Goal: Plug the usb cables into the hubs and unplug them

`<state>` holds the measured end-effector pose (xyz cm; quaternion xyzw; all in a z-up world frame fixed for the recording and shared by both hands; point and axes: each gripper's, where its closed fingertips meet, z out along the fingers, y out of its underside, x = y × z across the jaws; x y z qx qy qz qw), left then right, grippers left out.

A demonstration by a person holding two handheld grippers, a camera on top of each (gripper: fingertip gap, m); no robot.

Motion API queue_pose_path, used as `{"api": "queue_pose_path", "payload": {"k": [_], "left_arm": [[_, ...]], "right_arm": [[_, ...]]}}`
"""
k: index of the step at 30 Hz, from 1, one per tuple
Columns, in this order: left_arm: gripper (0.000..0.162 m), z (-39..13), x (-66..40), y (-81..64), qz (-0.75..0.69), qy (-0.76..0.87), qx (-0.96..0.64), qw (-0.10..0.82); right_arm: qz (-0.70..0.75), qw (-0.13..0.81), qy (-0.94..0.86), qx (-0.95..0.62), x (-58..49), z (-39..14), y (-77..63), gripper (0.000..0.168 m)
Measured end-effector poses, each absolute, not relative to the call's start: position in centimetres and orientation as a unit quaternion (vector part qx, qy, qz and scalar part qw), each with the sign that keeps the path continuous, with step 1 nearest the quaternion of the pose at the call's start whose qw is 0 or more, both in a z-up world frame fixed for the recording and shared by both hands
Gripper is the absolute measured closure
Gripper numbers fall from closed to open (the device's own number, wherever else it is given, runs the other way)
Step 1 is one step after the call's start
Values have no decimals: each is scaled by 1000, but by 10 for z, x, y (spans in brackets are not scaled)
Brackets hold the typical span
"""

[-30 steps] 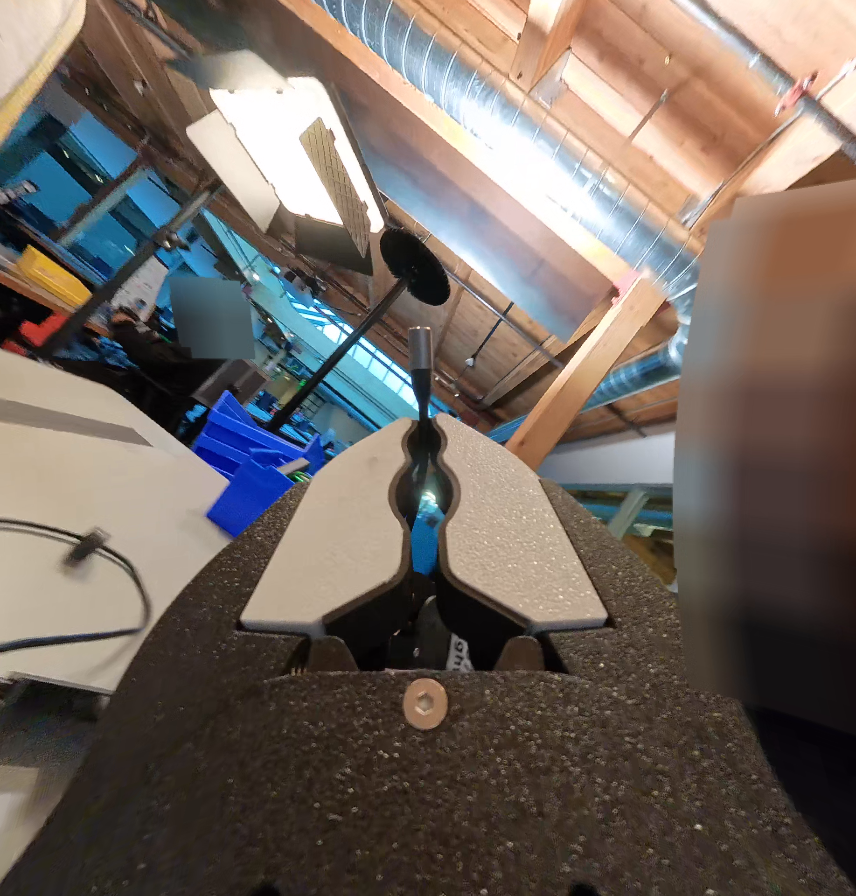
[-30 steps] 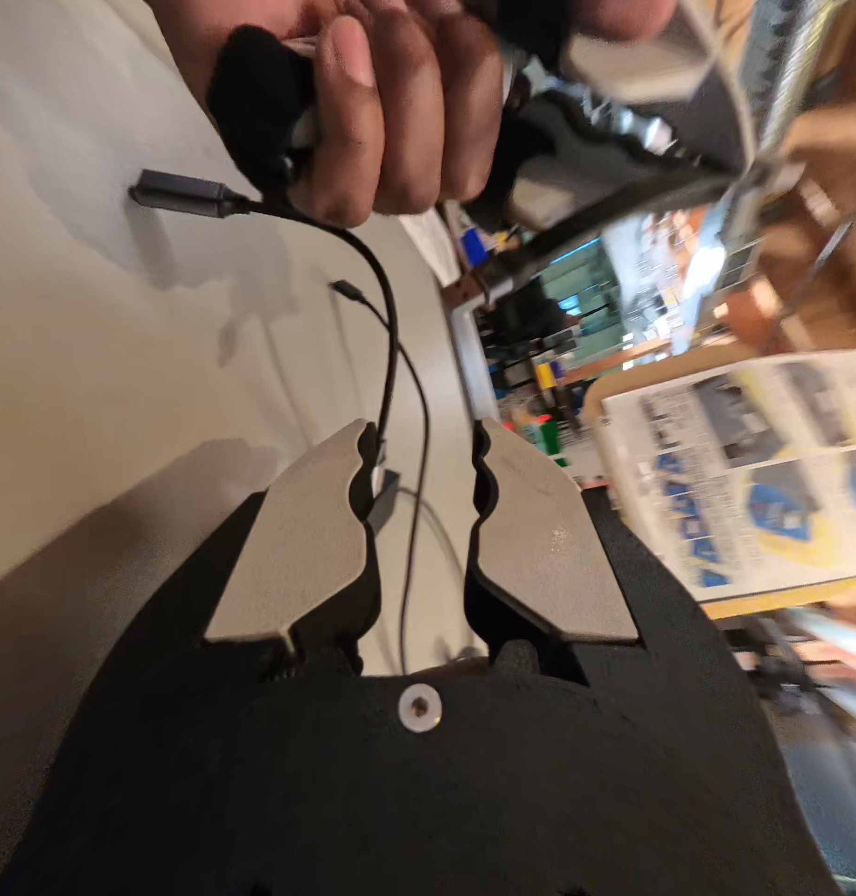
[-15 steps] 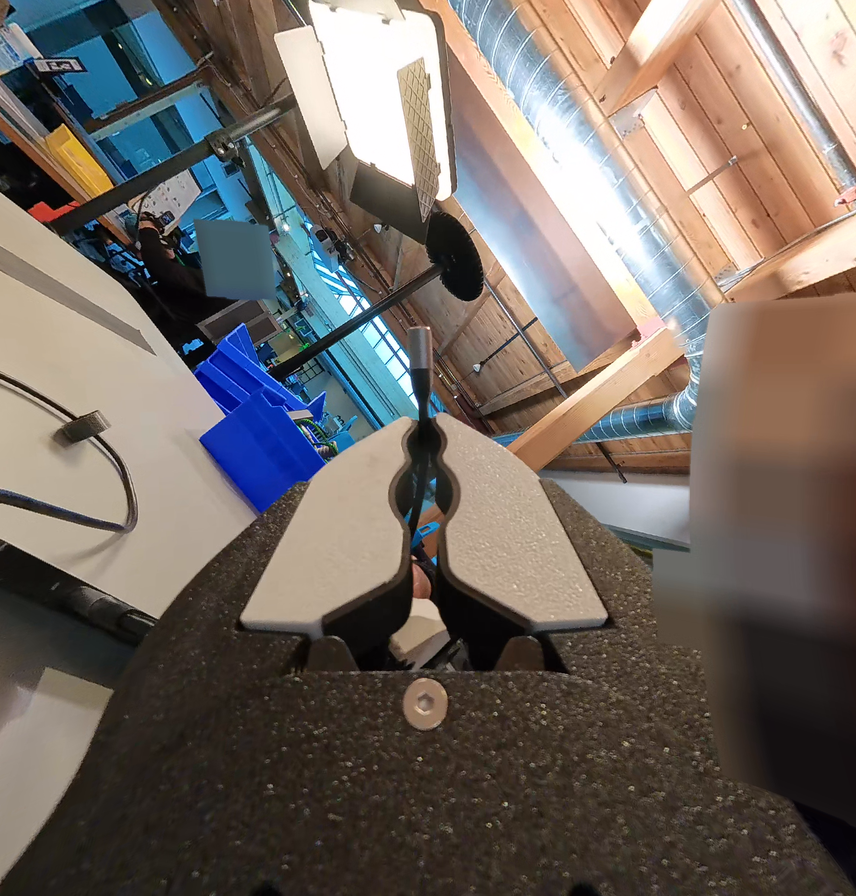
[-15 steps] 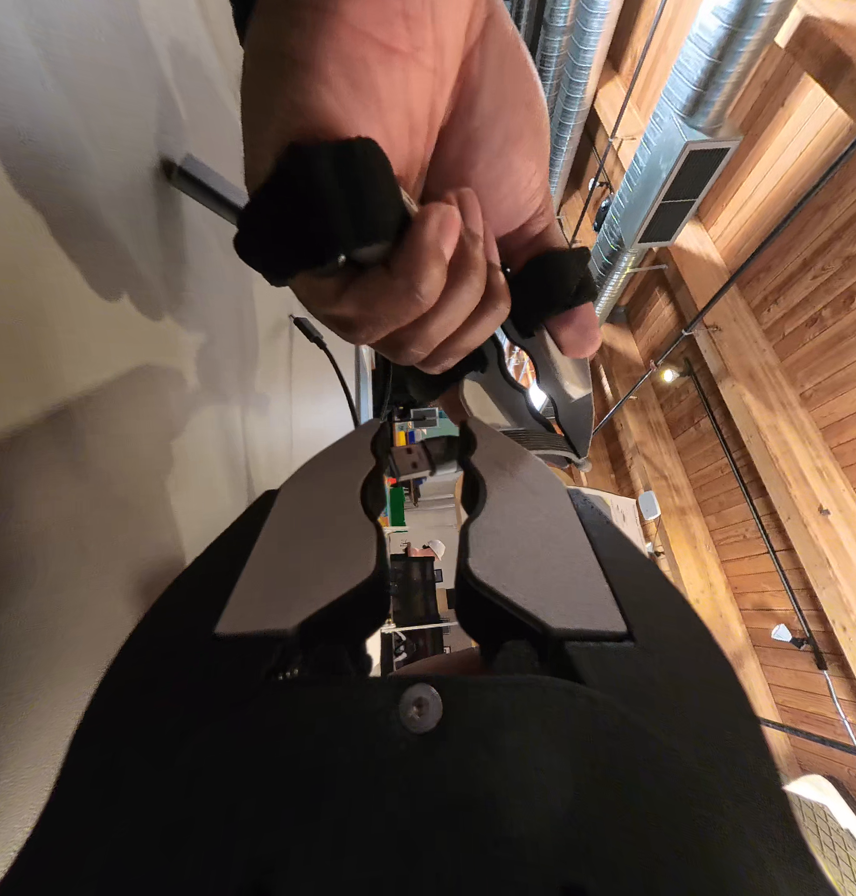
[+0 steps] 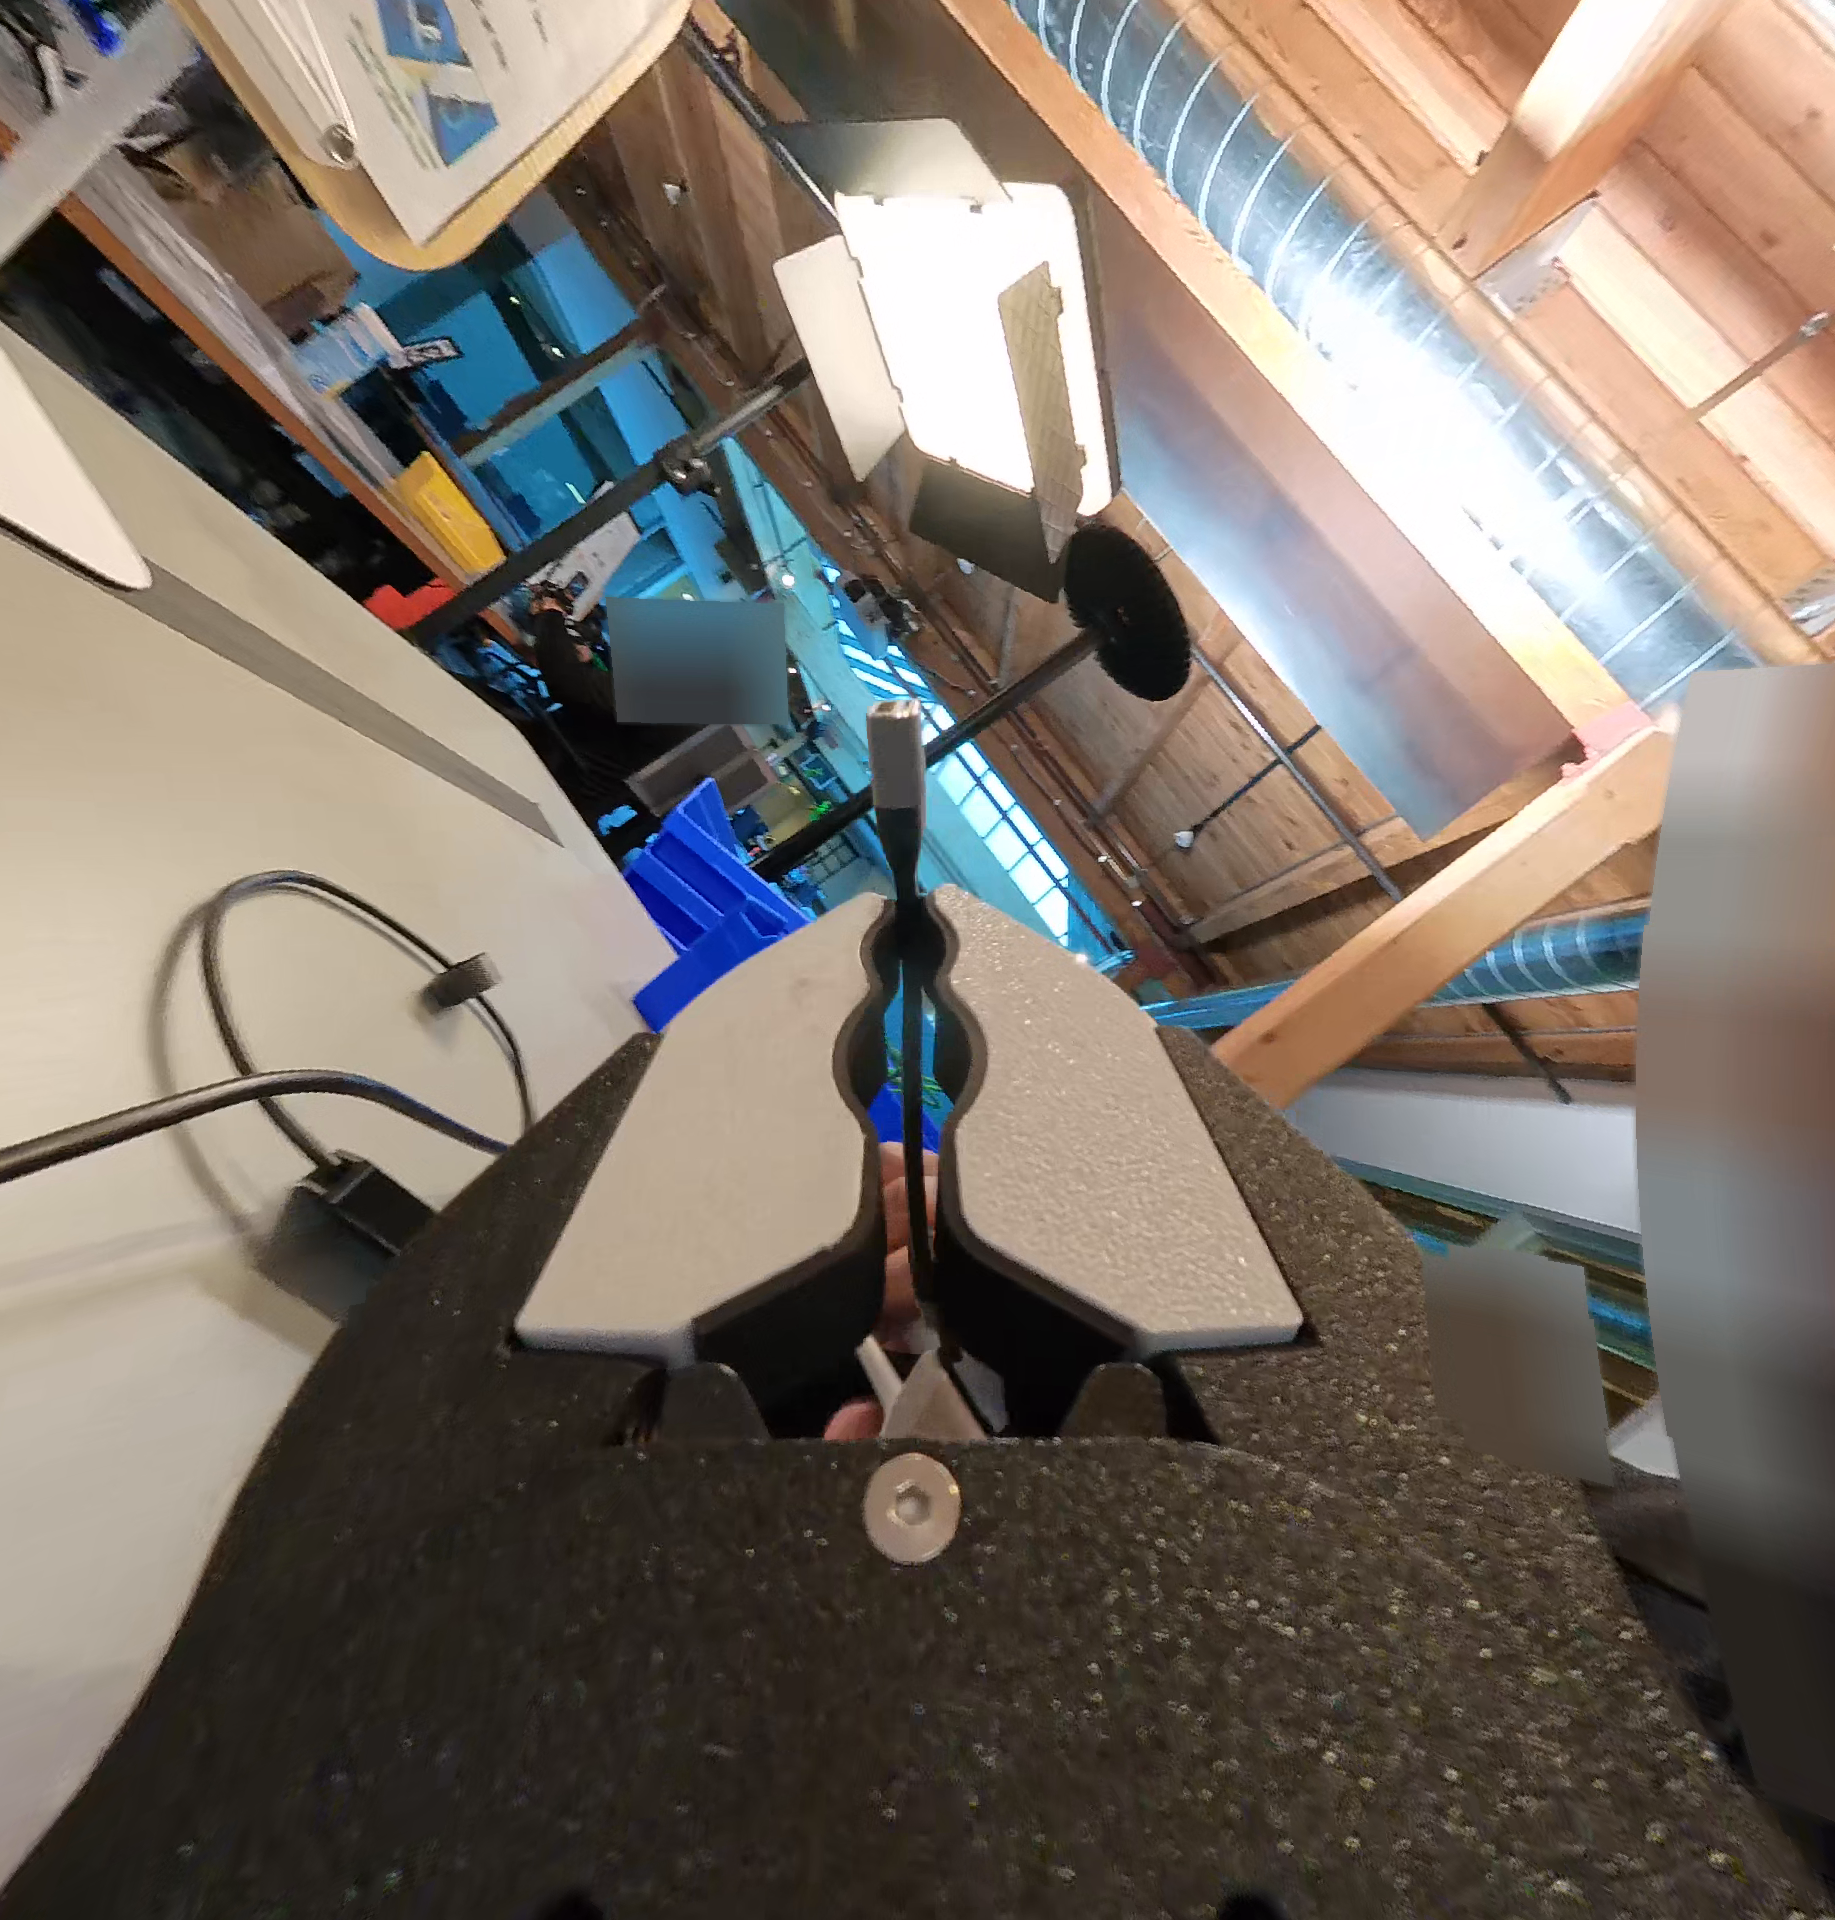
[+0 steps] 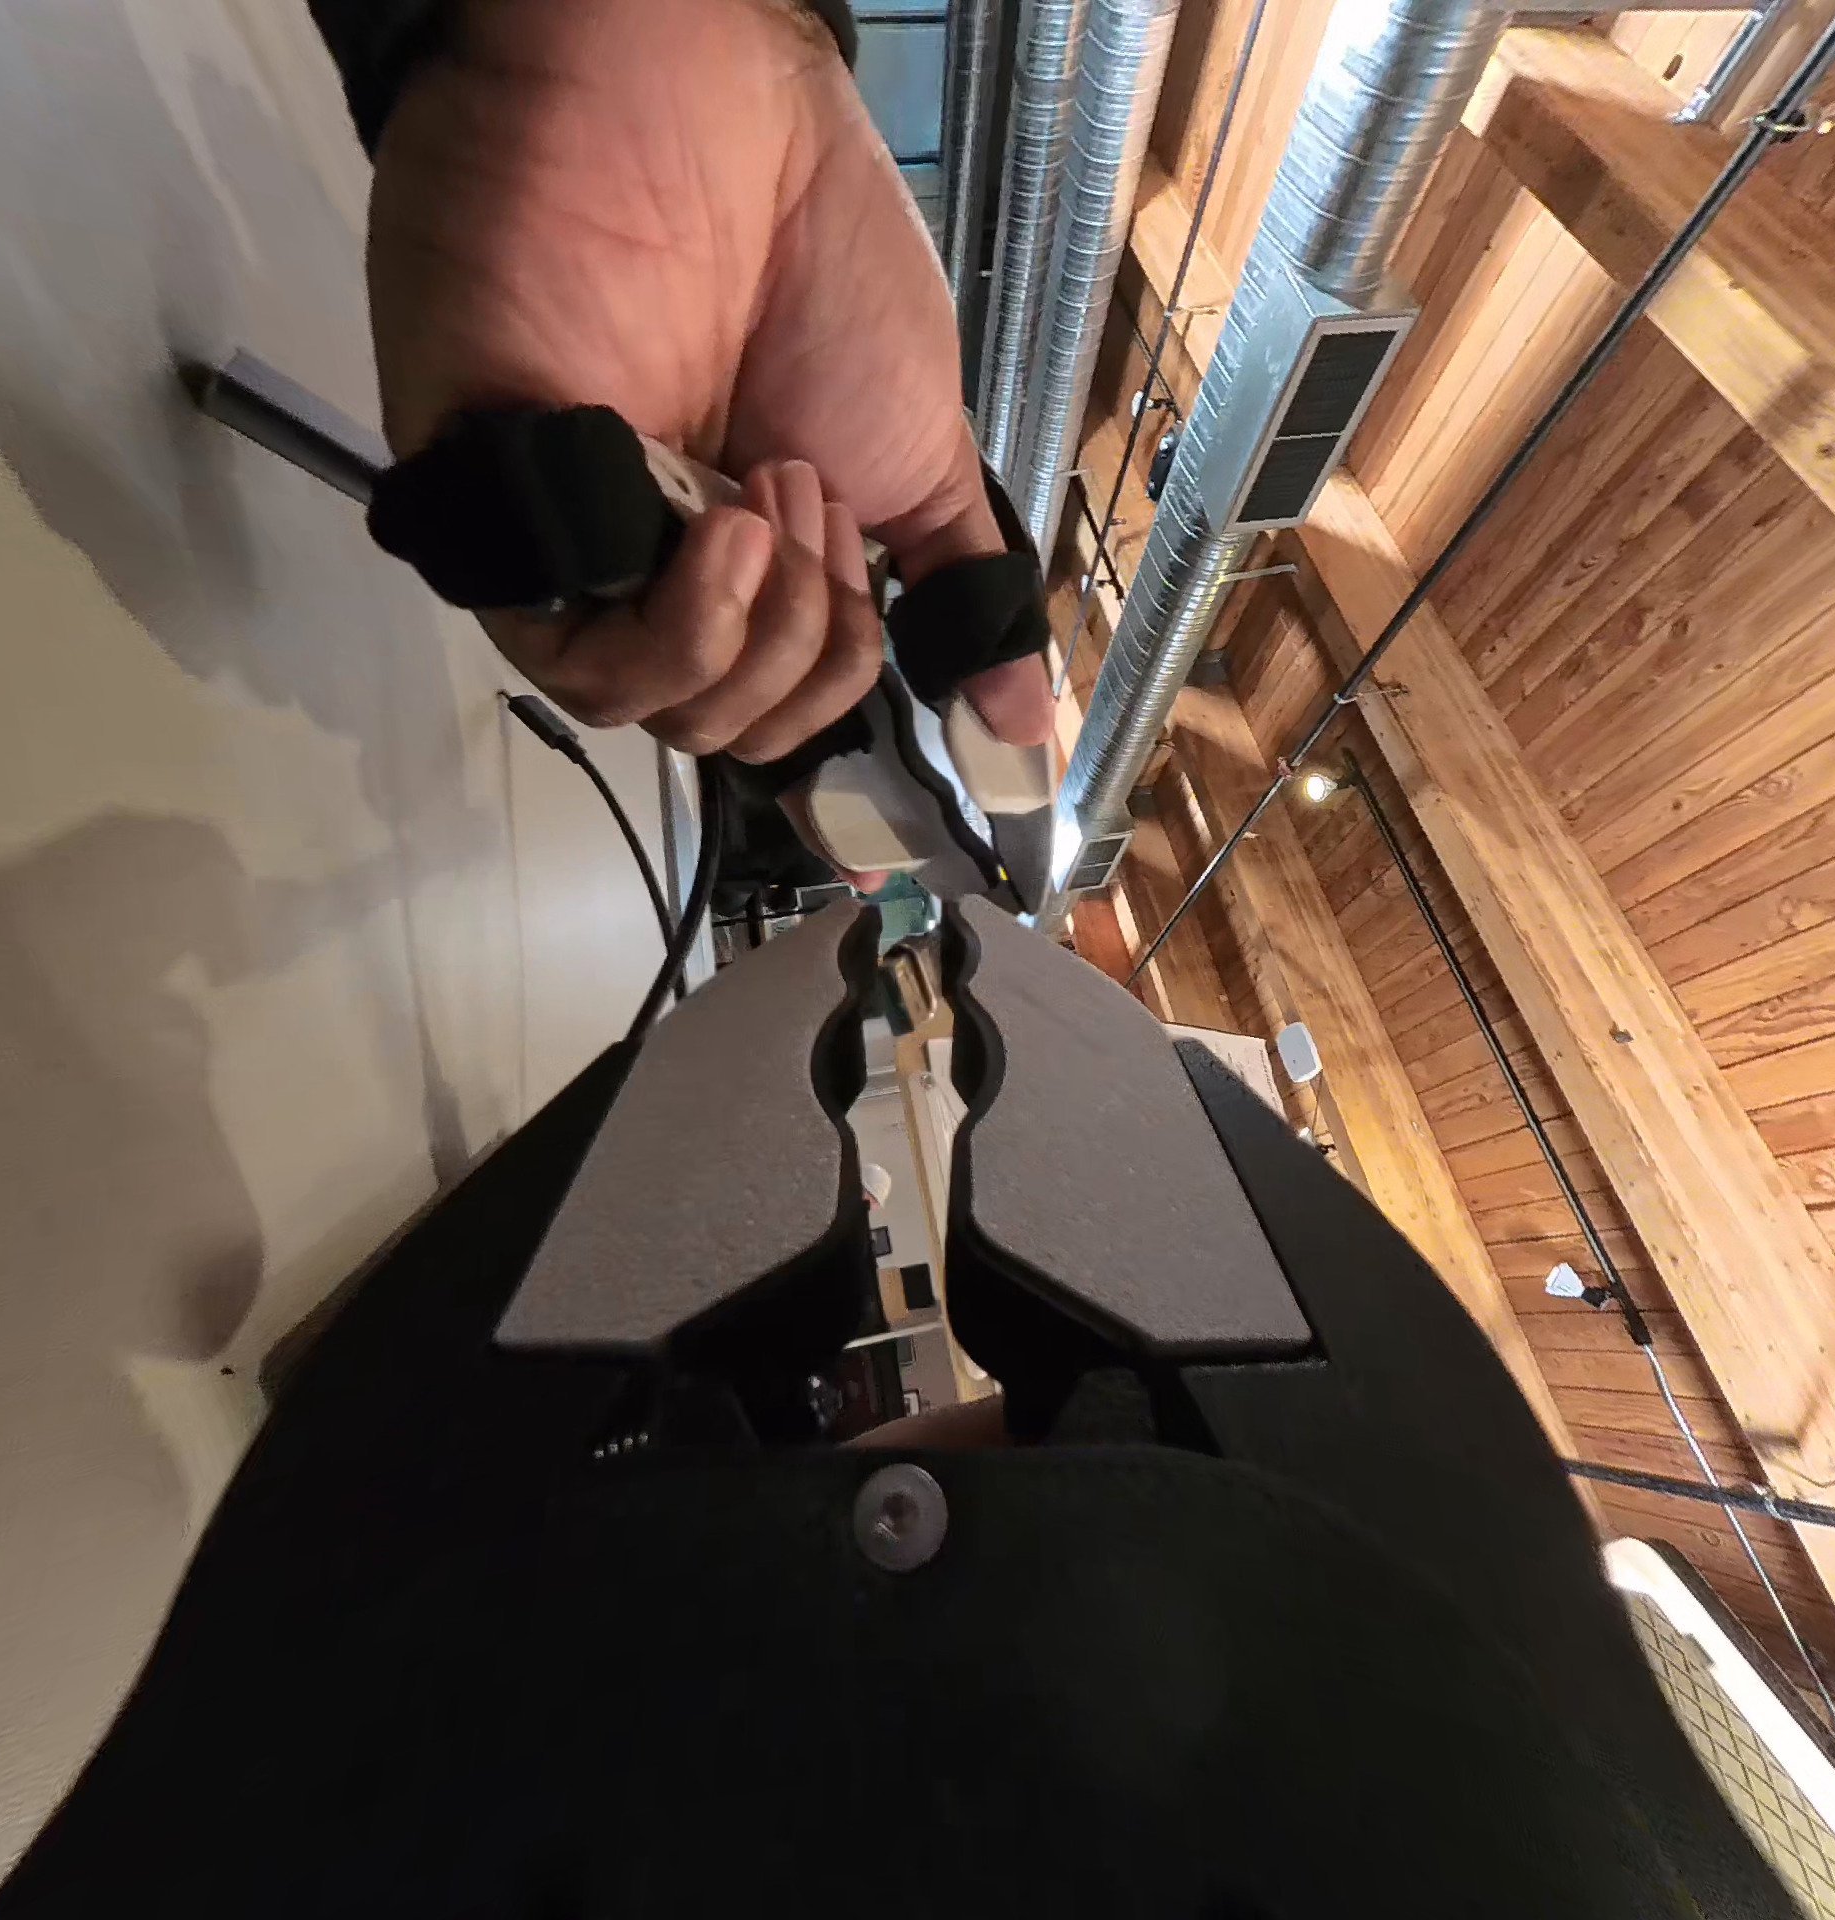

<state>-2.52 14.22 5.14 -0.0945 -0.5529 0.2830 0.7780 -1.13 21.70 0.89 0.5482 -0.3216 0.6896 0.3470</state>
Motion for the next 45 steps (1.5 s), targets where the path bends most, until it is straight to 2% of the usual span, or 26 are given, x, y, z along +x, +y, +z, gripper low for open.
{"api": "queue_pose_path", "payload": {"k": [10,15,20,25,28,34,38,45], "left_arm": [[159,45,-31,149,274,-569,-119,766],[159,50,-31,153,271,-558,-126,774],[160,57,-28,153,269,-545,-121,784],[159,67,-24,155,263,-525,-113,801],[159,66,-26,159,252,-523,-111,806],[159,60,-26,154,248,-535,-99,802],[160,52,-22,141,274,-566,-92,772],[159,31,-25,137,284,-617,-97,727]], "right_arm": [[695,369,-369,495,-35,20,200,156],[671,322,-418,521,-38,1,195,142],[643,348,-406,549,-39,-10,192,131],[634,371,-398,549,-40,-13,188,114],[642,380,-381,547,-33,-12,189,111],[659,402,-356,527,-32,-2,195,131],[690,387,-337,511,-32,10,206,152],[691,387,-333,512,-29,9,209,156]]}}
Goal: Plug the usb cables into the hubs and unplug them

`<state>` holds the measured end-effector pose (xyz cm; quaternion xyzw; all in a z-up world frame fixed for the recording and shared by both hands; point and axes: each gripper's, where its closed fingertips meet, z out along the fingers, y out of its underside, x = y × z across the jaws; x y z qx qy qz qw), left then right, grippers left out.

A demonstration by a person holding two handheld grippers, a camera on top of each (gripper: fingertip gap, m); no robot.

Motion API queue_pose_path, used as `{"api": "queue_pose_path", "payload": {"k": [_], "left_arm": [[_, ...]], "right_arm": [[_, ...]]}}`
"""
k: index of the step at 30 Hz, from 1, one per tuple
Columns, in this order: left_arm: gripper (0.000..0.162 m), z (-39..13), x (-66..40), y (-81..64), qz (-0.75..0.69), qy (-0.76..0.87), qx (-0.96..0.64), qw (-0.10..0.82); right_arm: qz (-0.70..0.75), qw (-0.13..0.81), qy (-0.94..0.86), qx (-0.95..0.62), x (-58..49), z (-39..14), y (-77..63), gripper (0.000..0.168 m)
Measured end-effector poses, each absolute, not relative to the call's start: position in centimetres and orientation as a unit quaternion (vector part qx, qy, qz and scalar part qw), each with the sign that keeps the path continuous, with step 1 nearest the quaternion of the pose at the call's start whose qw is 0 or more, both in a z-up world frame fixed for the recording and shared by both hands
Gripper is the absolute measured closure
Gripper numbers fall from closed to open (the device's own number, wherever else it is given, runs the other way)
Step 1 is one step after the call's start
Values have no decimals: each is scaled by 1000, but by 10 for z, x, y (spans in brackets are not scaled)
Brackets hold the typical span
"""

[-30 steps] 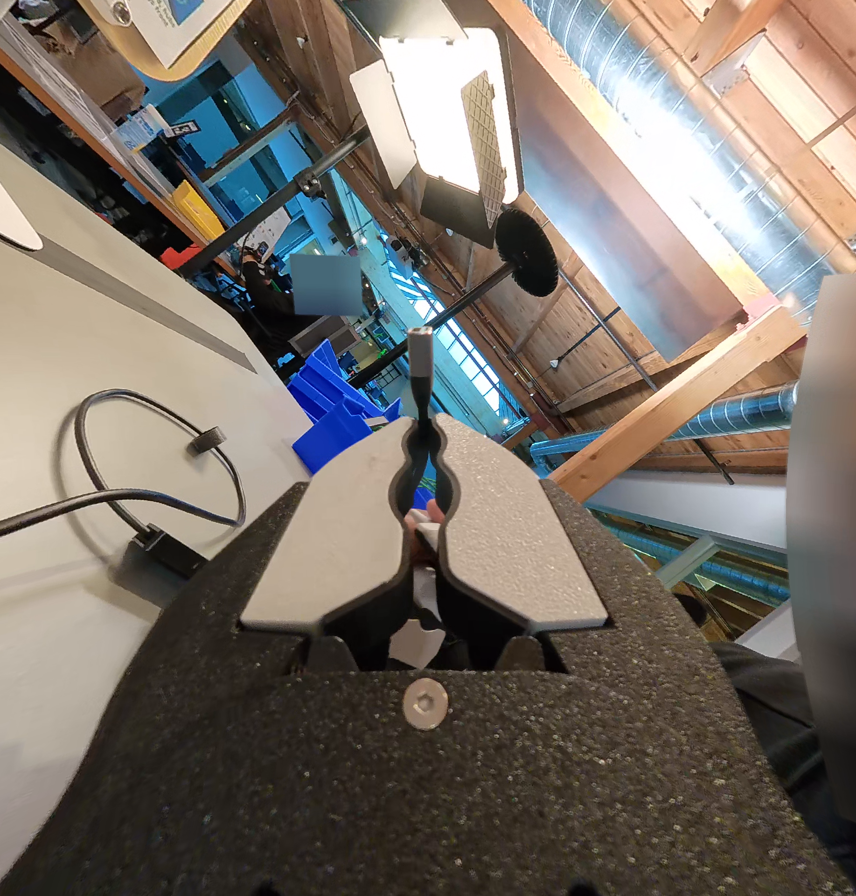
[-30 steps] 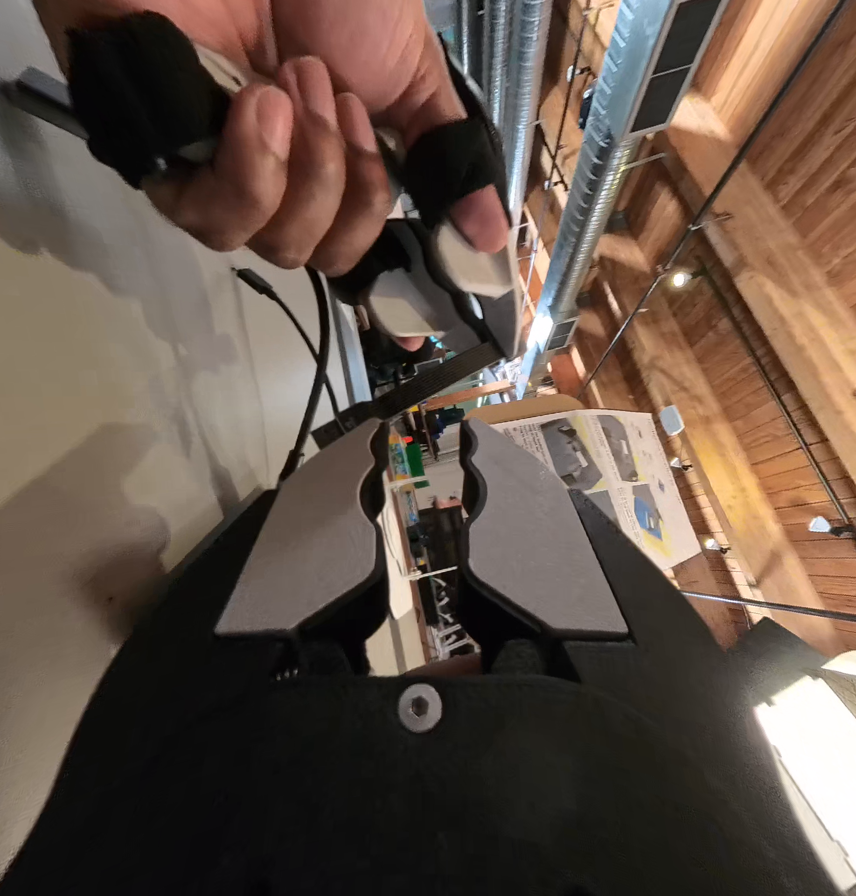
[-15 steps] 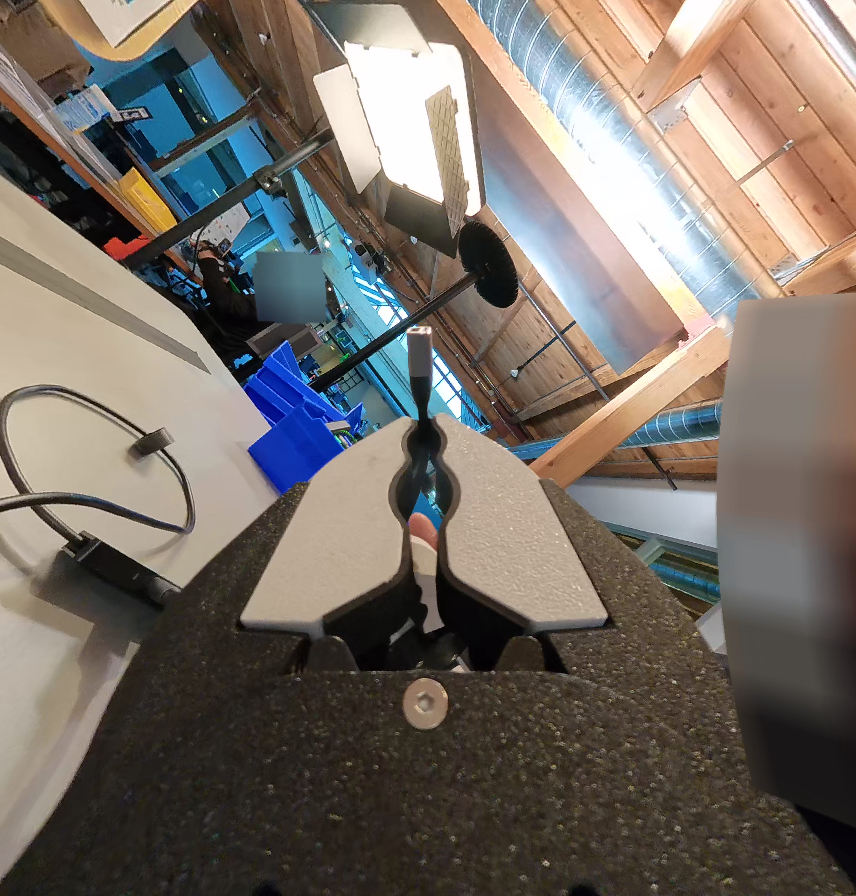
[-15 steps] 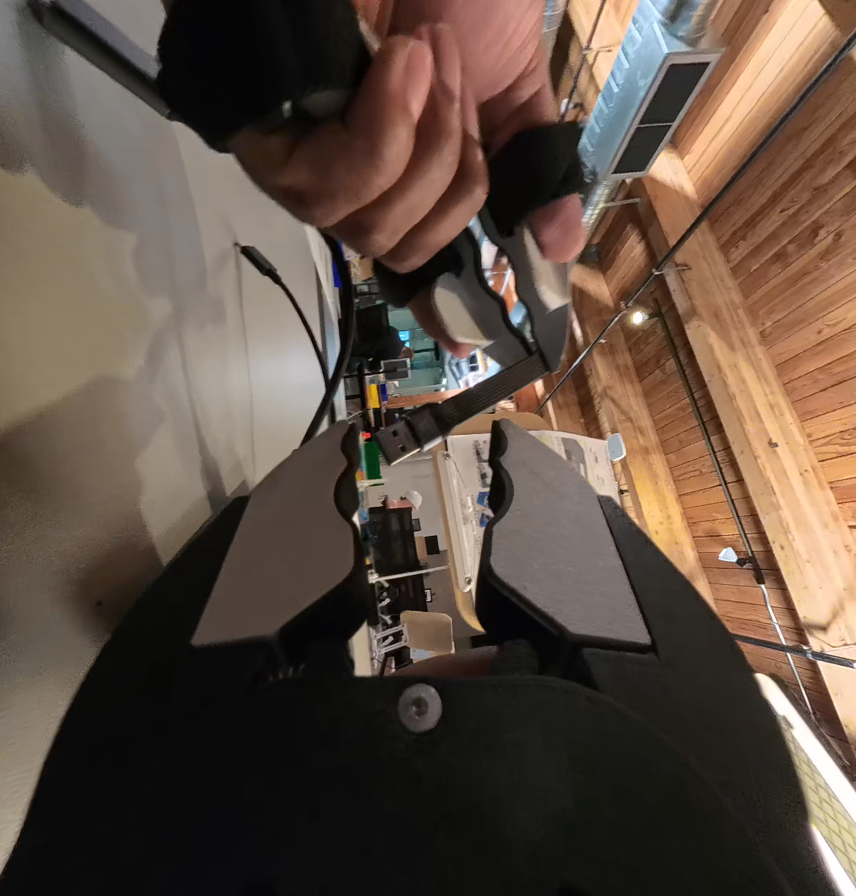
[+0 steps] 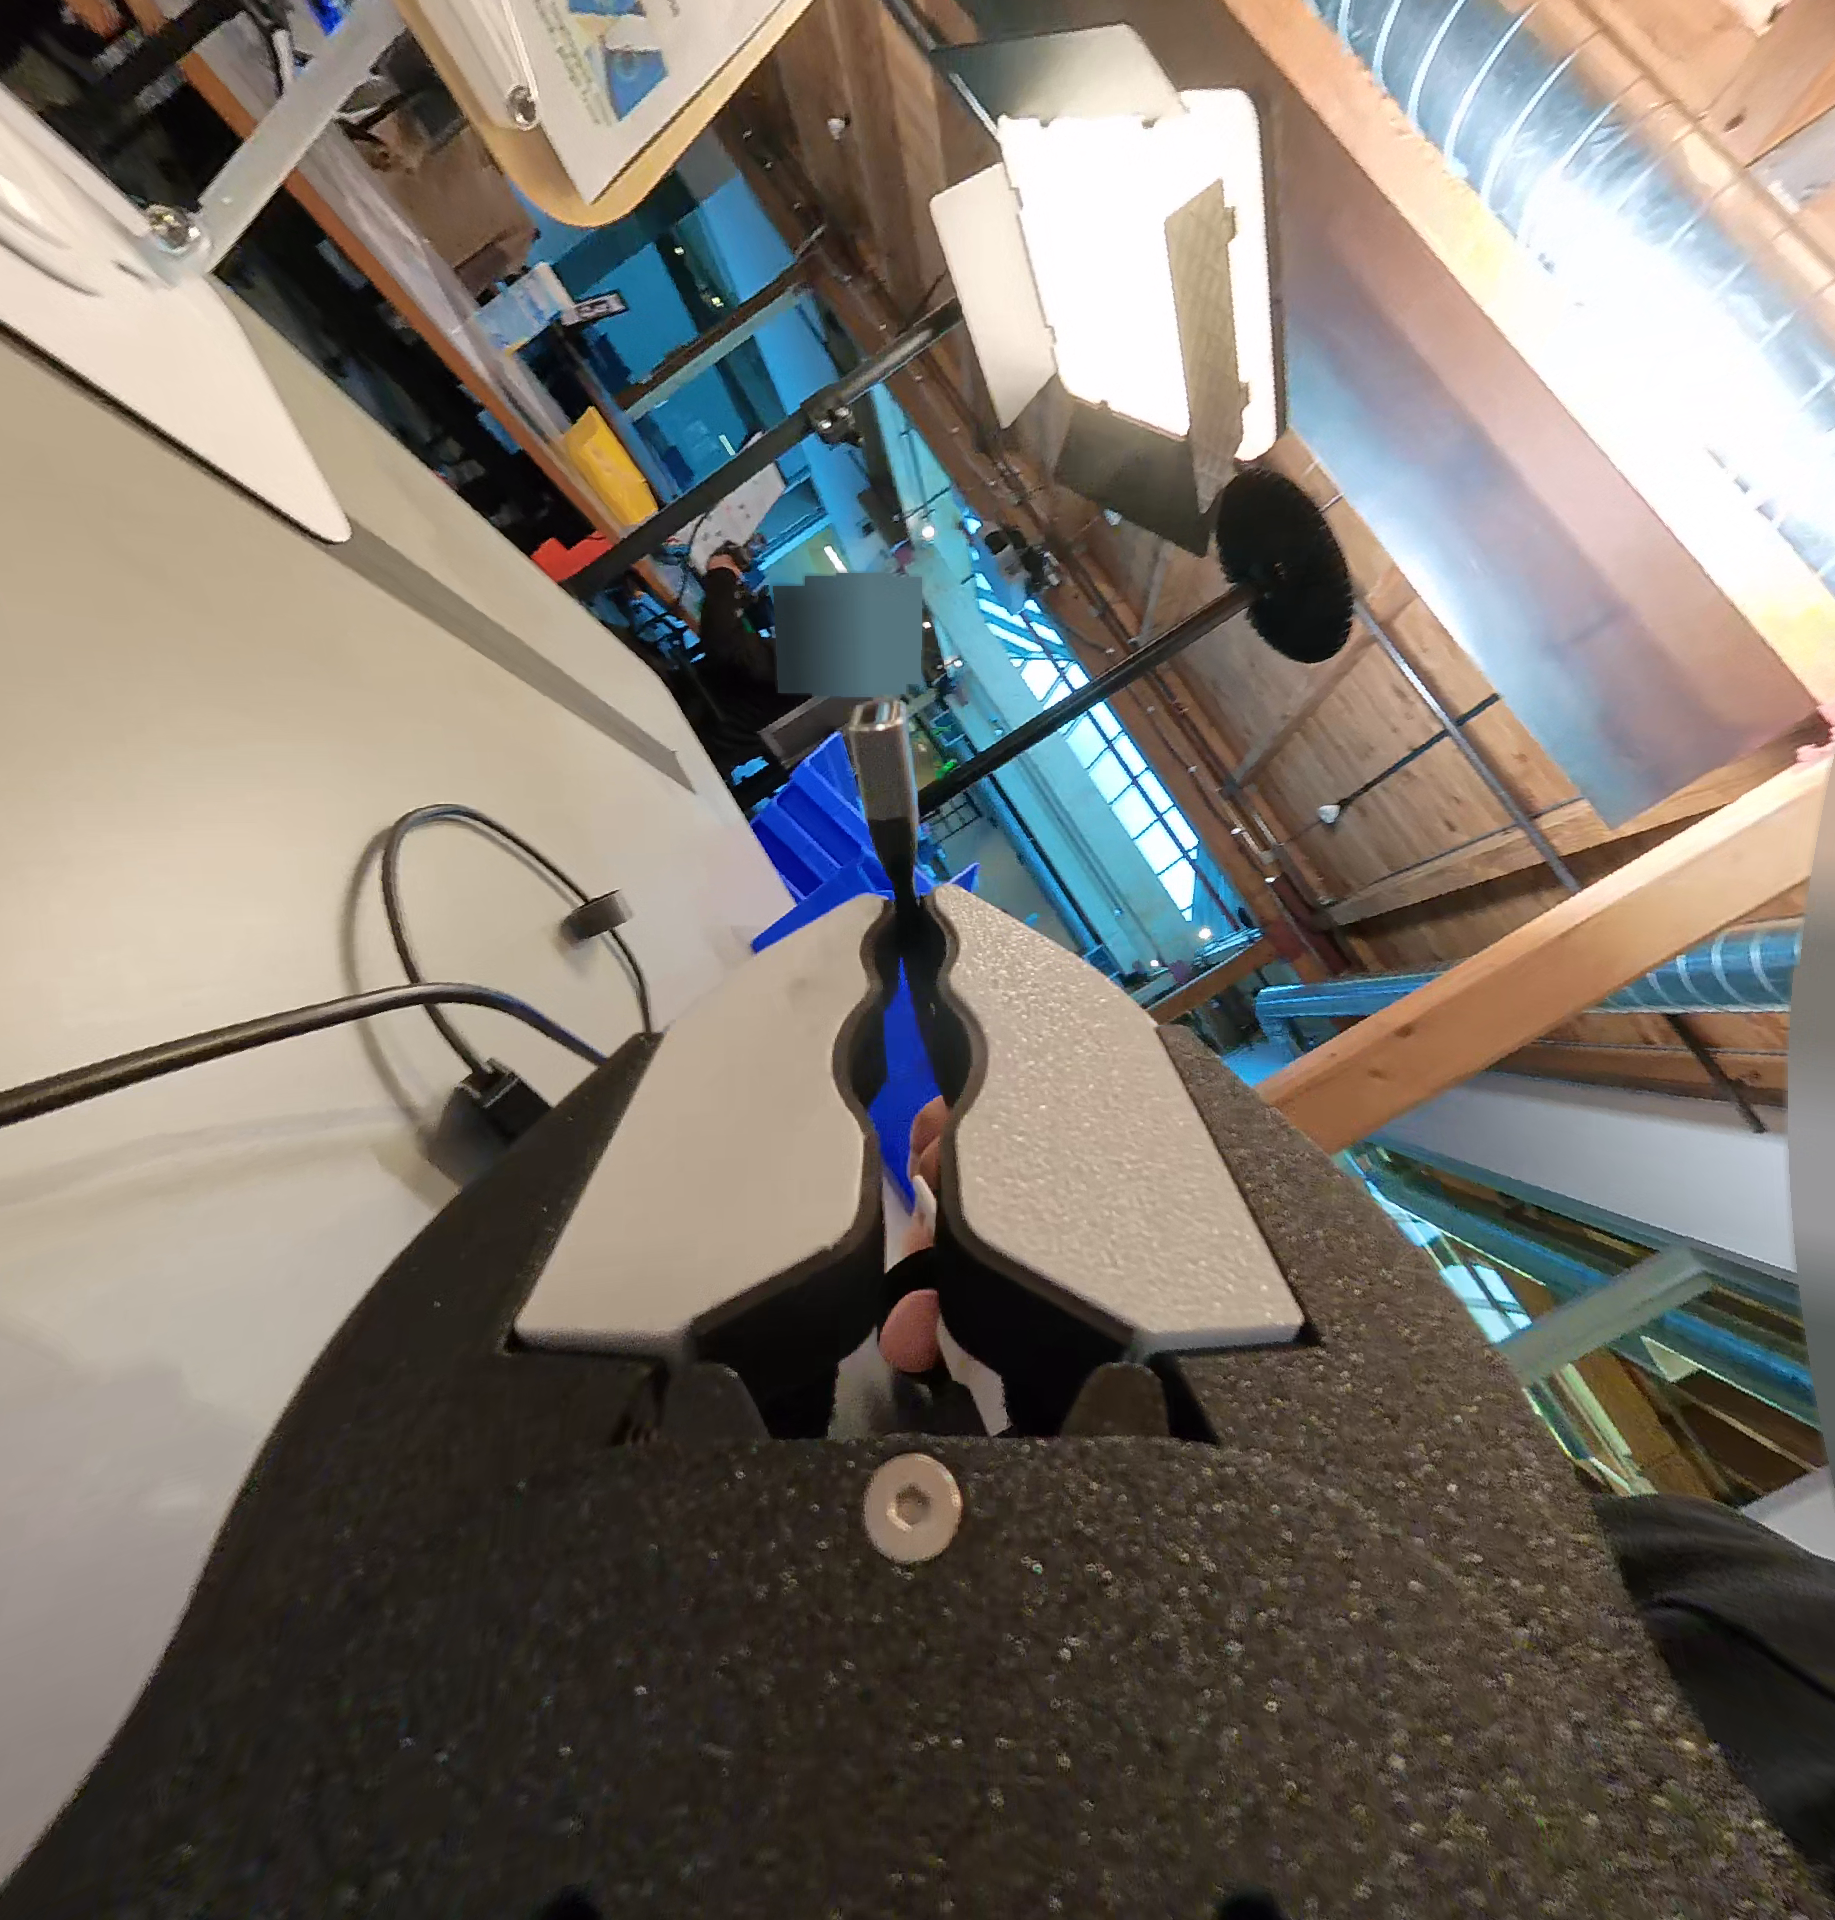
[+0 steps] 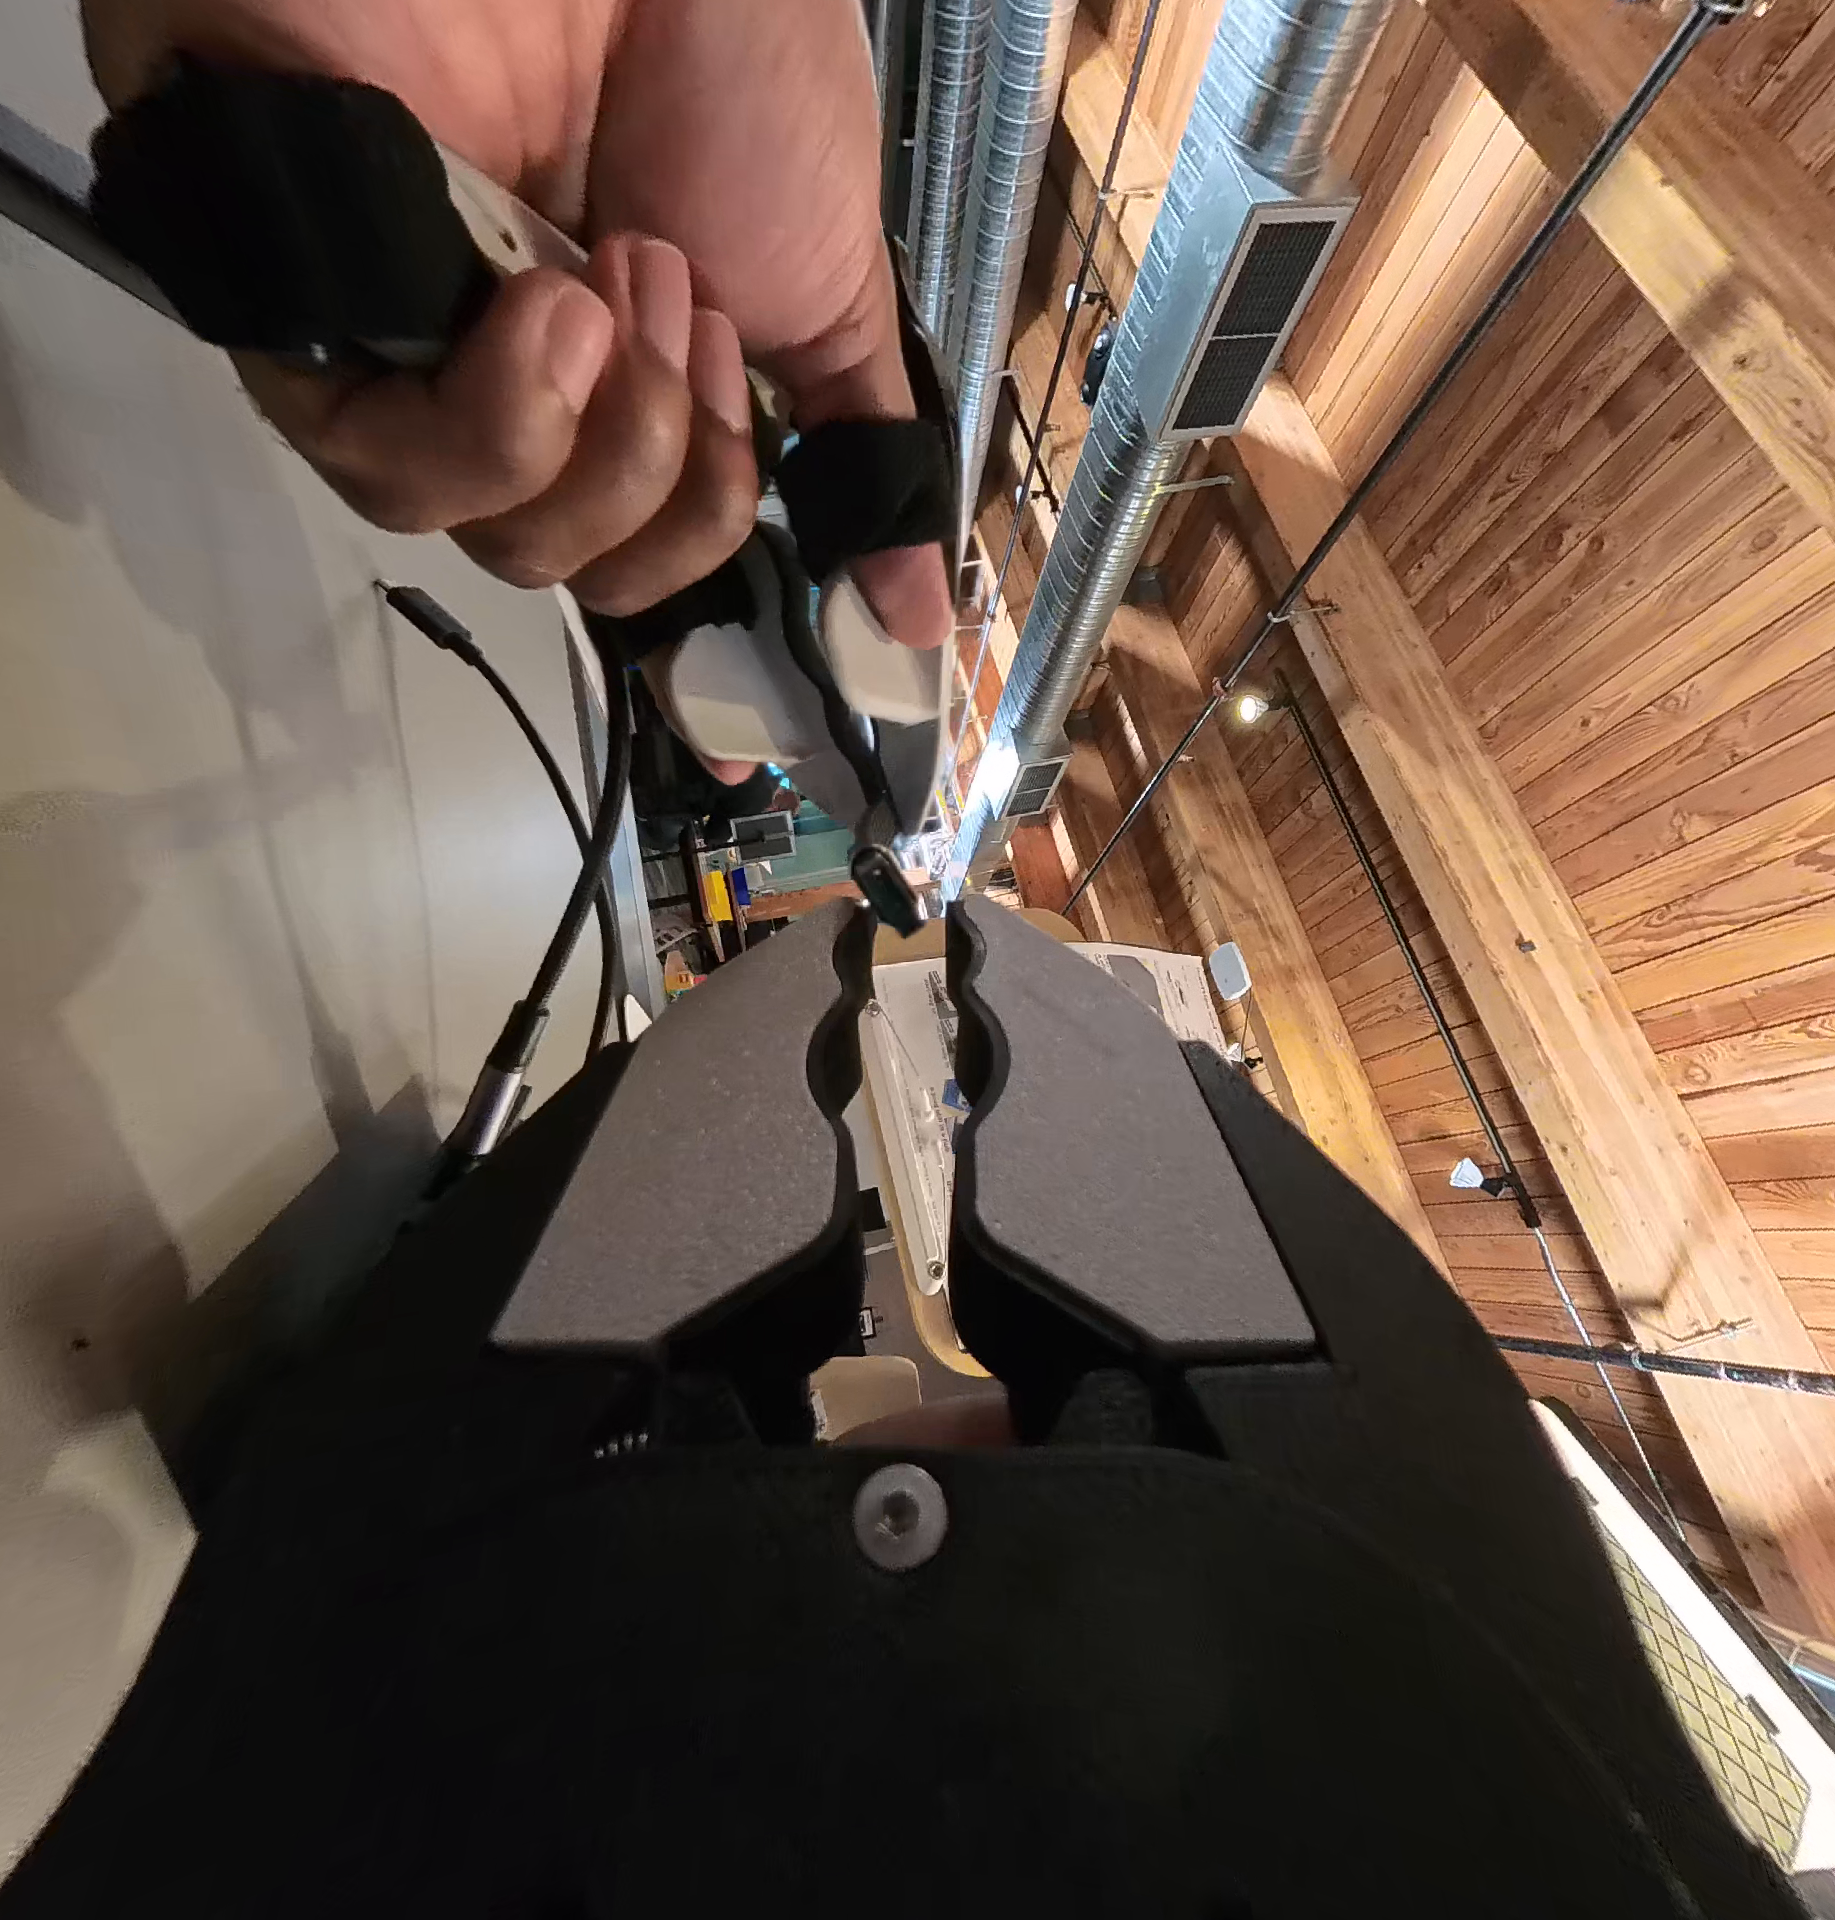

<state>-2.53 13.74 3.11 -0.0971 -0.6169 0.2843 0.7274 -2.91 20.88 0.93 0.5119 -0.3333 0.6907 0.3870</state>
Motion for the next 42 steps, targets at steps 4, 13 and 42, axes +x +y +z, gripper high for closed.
{"api": "queue_pose_path", "payload": {"k": [4,13,42], "left_arm": [[159,30,-26,138,285,-620,-99,724],[159,28,-30,143,285,-626,-110,718],[137,33,-29,164,441,-580,-502,466]], "right_arm": [[686,383,-338,519,-29,7,208,162],[682,363,-333,542,-17,3,212,153],[729,99,-506,451,-50,16,202,162]]}}
